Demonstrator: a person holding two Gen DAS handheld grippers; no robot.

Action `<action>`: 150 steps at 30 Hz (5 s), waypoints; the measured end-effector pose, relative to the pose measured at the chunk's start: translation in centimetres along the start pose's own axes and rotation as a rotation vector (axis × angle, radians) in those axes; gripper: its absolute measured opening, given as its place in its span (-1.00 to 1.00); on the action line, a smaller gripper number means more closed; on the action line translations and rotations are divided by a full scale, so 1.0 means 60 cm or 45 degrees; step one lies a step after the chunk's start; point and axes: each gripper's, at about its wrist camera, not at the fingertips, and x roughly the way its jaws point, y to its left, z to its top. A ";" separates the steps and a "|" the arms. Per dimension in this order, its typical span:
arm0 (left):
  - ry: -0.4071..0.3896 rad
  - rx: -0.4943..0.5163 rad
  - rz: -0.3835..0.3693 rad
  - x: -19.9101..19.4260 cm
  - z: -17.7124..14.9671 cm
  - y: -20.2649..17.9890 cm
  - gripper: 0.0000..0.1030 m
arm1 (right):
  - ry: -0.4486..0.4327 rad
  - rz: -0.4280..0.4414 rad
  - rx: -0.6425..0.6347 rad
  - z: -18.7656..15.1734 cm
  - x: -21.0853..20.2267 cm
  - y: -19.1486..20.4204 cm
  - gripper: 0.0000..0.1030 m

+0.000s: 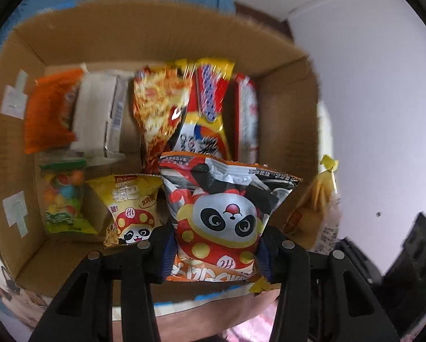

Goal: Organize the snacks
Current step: 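Carry both bags into the cardboard box and open both tools, then withdraw both tools from the box toward the remaining snacks, then grasp the brown biscuit pack with the right tool while the left tool reaches the white pack, then close the left tool on the white printed pack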

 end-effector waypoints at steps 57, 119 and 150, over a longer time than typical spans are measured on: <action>-0.954 0.168 0.570 -0.186 -0.408 -0.041 0.41 | -0.386 0.021 -0.045 -0.257 -0.226 0.043 0.81; -0.158 -0.138 0.446 0.169 -0.458 0.119 0.13 | 0.272 -0.052 0.013 -0.473 0.165 -0.017 0.29; -0.172 0.777 0.640 0.150 -0.429 -0.082 0.12 | 0.242 -0.138 -0.099 -0.502 0.156 0.002 0.09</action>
